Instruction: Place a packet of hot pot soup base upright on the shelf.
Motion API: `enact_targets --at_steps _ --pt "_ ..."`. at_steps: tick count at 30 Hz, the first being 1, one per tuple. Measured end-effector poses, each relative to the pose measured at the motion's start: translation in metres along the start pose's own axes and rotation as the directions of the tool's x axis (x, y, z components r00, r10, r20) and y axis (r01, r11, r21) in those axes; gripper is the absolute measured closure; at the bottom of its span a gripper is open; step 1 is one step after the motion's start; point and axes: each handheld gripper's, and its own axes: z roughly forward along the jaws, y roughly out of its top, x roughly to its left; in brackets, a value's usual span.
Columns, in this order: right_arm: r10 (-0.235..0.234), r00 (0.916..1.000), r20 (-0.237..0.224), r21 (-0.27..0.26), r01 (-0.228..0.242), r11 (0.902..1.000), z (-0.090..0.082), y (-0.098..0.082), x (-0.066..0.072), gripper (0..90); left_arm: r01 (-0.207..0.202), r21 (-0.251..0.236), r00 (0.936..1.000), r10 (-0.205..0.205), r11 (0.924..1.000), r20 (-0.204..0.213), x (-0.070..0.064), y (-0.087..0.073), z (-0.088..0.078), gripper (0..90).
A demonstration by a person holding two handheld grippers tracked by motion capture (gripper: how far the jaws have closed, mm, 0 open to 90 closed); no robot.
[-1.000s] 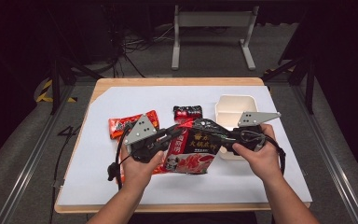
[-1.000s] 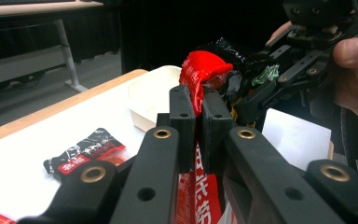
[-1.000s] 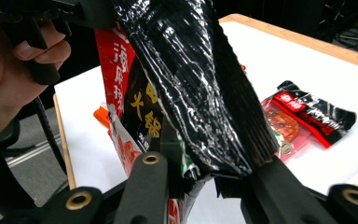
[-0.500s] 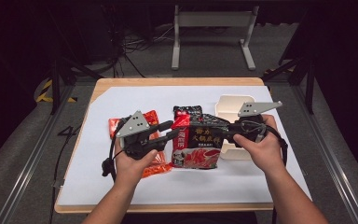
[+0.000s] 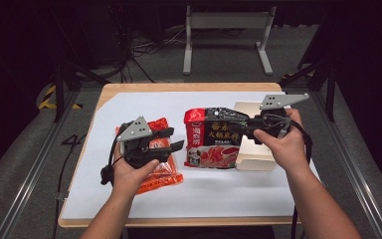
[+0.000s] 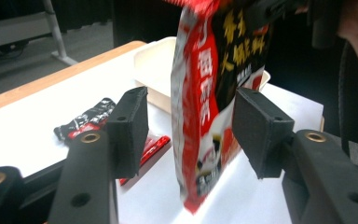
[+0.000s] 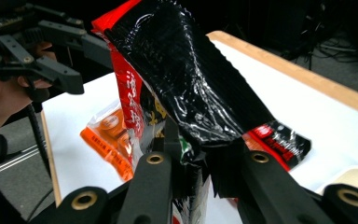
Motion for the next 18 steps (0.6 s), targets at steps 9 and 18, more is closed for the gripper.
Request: enact_targets --at_steps 9,18 --pt "-0.03 0.999 0.033 -0.016 0.031 0.9994 -0.009 0.016 -0.012 79.0 0.043 0.052 0.9987 -0.041 0.9978 -0.031 0.015 -0.006 -0.003 40.8" --pt "-0.068 0.9944 0.08 -0.008 0.069 0.9976 -0.019 0.028 -0.028 78.9 0.063 0.072 0.9969 -0.059 0.9954 -0.053 0.025 -0.011 -0.005 37.4"
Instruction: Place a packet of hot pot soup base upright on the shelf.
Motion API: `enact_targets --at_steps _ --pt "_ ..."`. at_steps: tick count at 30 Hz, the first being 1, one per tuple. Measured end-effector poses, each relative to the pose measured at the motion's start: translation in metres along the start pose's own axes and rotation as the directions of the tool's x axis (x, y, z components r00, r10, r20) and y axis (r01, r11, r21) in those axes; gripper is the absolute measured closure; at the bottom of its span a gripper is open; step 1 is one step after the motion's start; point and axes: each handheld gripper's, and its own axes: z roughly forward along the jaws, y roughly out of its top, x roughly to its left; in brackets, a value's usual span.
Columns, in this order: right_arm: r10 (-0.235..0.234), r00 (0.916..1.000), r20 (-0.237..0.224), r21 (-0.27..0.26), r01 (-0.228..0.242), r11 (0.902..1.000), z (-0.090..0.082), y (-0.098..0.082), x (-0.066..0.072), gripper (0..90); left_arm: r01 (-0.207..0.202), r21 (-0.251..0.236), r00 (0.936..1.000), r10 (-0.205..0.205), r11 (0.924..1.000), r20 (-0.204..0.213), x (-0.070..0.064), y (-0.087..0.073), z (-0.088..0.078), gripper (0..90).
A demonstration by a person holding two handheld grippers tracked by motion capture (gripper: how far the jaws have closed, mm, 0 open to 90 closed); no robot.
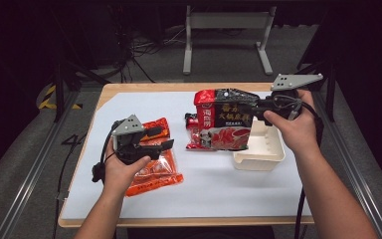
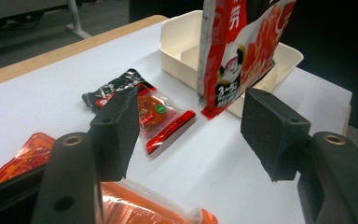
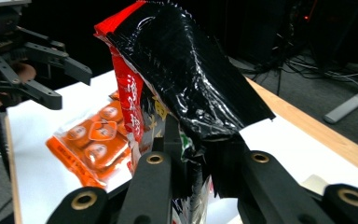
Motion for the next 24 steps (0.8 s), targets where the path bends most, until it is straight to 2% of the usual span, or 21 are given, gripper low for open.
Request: enact_targets --at_steps 7,8,10,17,24 --pt "0.002 0.9988 0.048 -0.003 -0.002 1.0 -0.007 0.004 -0.016 78.9 0.023 0.009 0.9997 -0.023 0.9997 -0.009 0.006 -0.002 -0.001 34.4" --pt "0.009 0.9984 0.056 -0.009 -0.009 0.9999 -0.009 0.005 -0.021 78.9 0.013 0.009 0.9998 -0.013 0.9999 -0.014 0.008 -0.002 -0.001 33.8" --pt "0.012 0.9976 0.068 -0.01 -0.011 0.9999 -0.01 0.006 -0.027 78.9 0.022 0.015 0.9997 -0.022 0.9996 -0.013 0.009 -0.003 -0.001 32.8" --pt "-0.002 0.9943 0.107 -0.006 0.003 1.0 -0.014 0.009 -0.041 78.7 0.017 0.037 0.9997 -0.017 0.9992 -0.016 0.014 -0.004 -0.002 29.7" --pt "0.002 0.9914 0.131 -0.009 -0.001 1.0 -0.018 0.009 -0.055 78.7 0.021 0.039 0.9997 -0.021 0.999 -0.015 0.019 -0.007 -0.003 27.7"
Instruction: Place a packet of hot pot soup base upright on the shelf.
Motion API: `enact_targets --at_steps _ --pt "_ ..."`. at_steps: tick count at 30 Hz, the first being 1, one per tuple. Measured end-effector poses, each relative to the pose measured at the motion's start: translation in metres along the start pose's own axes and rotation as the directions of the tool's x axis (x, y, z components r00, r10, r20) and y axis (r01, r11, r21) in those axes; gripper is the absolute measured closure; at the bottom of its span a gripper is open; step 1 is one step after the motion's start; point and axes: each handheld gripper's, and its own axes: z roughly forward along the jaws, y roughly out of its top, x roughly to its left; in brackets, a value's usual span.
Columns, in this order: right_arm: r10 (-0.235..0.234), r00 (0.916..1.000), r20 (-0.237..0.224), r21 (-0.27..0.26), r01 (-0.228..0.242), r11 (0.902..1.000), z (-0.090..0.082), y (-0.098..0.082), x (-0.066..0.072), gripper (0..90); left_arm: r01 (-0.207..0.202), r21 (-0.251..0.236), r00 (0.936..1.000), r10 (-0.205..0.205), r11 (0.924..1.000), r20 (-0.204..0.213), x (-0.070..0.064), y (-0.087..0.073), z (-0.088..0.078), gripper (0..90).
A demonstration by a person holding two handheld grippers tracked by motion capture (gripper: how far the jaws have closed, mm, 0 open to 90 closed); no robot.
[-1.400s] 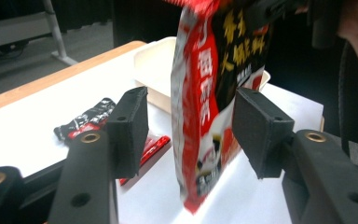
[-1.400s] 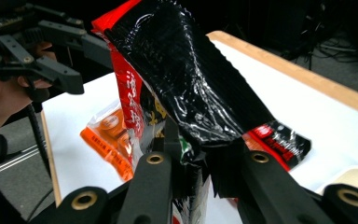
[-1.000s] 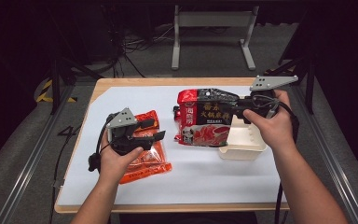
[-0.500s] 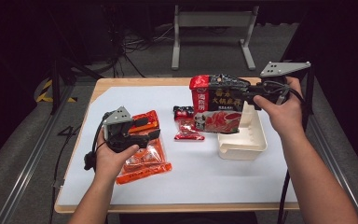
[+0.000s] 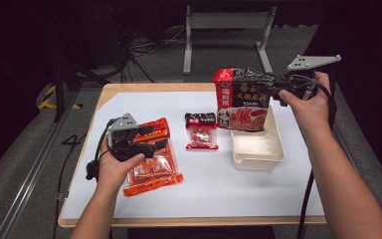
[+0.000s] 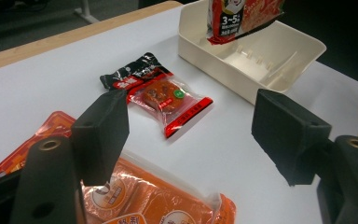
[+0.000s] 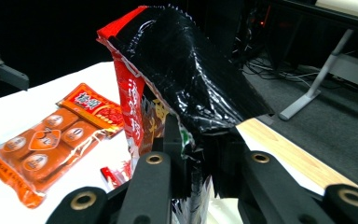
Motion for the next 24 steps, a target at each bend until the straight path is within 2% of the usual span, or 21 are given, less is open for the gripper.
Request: enact_targets --at_steps 6,19,20,24 --pt "-0.007 0.9996 0.028 -0.007 0.007 0.9999 0.0 -0.001 -0.01 78.7 -0.016 0.001 0.9999 0.016 0.9999 -0.005 0.002 -0.001 0.001 25.9" --pt "-0.003 0.9973 0.073 -0.019 0.004 0.9998 0.002 -0.001 -0.034 78.7 -0.015 0.025 0.9998 0.015 0.9996 -0.013 0.006 -0.004 0.004 26.0" --pt "-0.003 0.997 0.077 -0.021 0.005 0.9998 0.002 -0.002 -0.036 78.7 -0.023 0.027 0.9995 0.023 0.9994 -0.02 0.006 -0.004 0.005 26.0" --pt "-0.016 0.9955 0.094 -0.029 0.019 0.9994 0.005 -0.005 -0.042 78.7 -0.014 0.035 0.9997 0.015 0.9993 -0.021 0.006 -0.004 0.006 26.0"
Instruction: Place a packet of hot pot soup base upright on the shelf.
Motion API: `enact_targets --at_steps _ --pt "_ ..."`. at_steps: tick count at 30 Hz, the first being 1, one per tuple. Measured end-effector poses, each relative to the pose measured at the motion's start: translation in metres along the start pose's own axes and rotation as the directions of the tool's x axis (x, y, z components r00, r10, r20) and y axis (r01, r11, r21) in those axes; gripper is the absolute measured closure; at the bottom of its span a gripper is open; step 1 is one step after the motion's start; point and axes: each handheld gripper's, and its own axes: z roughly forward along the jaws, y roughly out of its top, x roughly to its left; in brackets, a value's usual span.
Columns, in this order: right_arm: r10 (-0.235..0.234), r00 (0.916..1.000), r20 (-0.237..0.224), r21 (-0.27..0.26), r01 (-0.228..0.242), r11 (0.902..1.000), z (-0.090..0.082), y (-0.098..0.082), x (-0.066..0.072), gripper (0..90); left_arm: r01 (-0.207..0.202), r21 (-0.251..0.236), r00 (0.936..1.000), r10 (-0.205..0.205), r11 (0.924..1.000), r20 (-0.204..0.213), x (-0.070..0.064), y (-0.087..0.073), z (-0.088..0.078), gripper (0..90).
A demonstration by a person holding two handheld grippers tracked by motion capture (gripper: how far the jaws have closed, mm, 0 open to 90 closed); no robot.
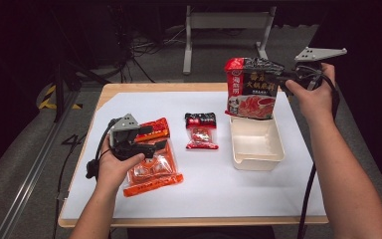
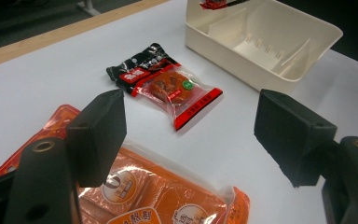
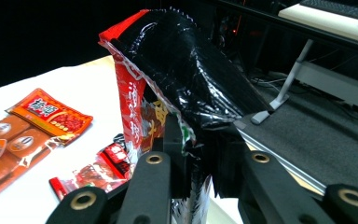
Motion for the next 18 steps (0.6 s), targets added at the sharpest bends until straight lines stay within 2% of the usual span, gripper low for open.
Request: enact_targets --at_steps 8,18 --pt "-0.026 0.9995 0.016 -0.007 0.026 0.9996 0.006 -0.005 -0.007 78.6 0.016 0.016 0.9999 -0.016 0.9997 -0.004 0.003 -0.002 0.003 26.3" --pt "-0.025 0.9993 0.026 -0.006 0.025 0.9997 0.012 -0.014 -0.014 78.6 0.017 0.008 0.9999 -0.017 0.9998 -0.003 0.004 -0.002 0.002 26.4"
